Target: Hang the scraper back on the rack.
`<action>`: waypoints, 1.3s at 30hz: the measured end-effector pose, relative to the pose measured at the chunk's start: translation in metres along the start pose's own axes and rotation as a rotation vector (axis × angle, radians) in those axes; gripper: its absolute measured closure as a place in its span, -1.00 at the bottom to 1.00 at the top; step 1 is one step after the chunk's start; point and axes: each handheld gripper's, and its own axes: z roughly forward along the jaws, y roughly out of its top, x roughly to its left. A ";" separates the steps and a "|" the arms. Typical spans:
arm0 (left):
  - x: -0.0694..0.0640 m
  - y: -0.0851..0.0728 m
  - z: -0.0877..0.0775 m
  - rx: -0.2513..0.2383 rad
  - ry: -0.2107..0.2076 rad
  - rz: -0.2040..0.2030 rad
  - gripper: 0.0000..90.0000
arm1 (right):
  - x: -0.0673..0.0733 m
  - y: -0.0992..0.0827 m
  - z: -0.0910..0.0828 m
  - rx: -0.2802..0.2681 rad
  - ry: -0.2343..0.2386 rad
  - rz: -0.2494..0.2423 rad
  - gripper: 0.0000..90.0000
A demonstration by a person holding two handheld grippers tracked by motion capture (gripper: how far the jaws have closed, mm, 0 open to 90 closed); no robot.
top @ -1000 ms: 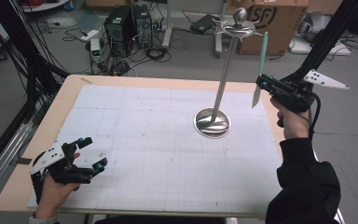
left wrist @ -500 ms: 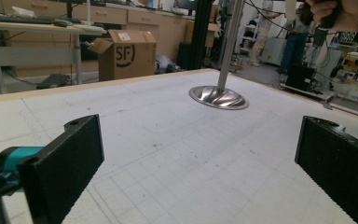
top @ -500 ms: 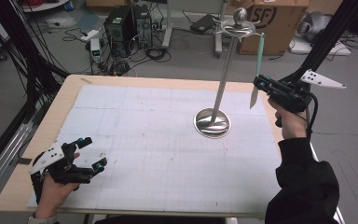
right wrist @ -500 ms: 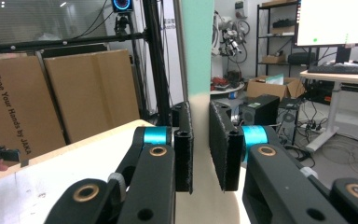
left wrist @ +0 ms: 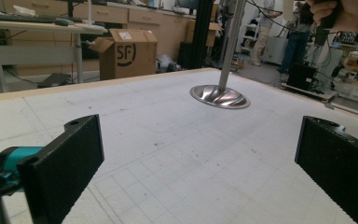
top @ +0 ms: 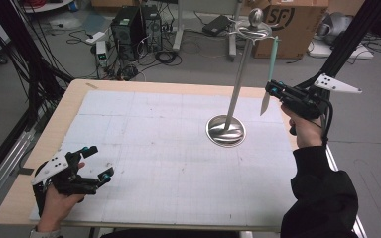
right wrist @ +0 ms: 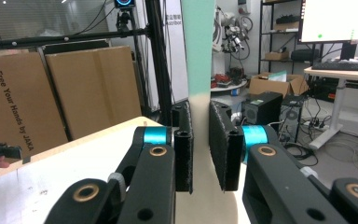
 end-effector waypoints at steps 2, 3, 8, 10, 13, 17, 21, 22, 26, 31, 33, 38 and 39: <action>0.000 0.000 0.000 0.002 0.002 -0.001 -0.96 | 0.001 -0.002 0.005 -0.004 0.016 0.034 0.79; 0.001 0.000 -0.001 0.001 0.004 -0.002 -0.96 | 0.001 -0.002 0.005 -0.004 0.016 0.034 0.79; 0.002 0.001 -0.003 -0.004 0.012 -0.003 -0.96 | 0.005 -0.003 0.014 0.000 0.019 0.054 0.79; 0.002 0.001 -0.003 -0.005 0.012 -0.003 -0.96 | 0.005 -0.003 0.017 -0.003 0.013 0.050 0.79; 0.002 0.001 -0.003 -0.003 0.013 -0.007 -0.96 | 0.006 -0.003 0.018 -0.006 0.001 0.049 0.78; 0.003 0.002 -0.004 -0.005 0.014 -0.006 -0.96 | 0.010 -0.003 0.017 -0.008 -0.065 0.004 0.71; 0.003 0.001 -0.003 -0.003 0.012 -0.008 -0.96 | 0.014 -0.004 0.014 -0.010 -0.098 -0.015 0.55; 0.003 0.001 -0.003 0.001 0.012 -0.007 -0.96 | 0.014 -0.005 0.012 -0.014 -0.111 -0.025 0.47; 0.002 0.001 -0.002 -0.002 0.009 -0.005 -0.96 | 0.016 -0.008 0.005 -0.042 -0.137 -0.024 0.30; 0.002 0.001 -0.002 -0.004 0.009 -0.008 -0.96 | 0.023 -0.013 -0.005 -0.068 -0.159 -0.044 0.02; 0.002 0.001 -0.002 -0.001 0.010 -0.008 -0.96 | 0.026 -0.017 -0.009 -0.078 -0.161 -0.054 -0.05; 0.002 0.001 -0.002 -0.002 0.010 -0.011 -0.96 | 0.037 -0.027 -0.013 -0.045 -0.177 -0.081 -0.34; 0.002 0.001 -0.002 -0.002 0.010 -0.011 -0.96 | 0.040 -0.030 -0.013 -0.038 -0.186 -0.092 -0.49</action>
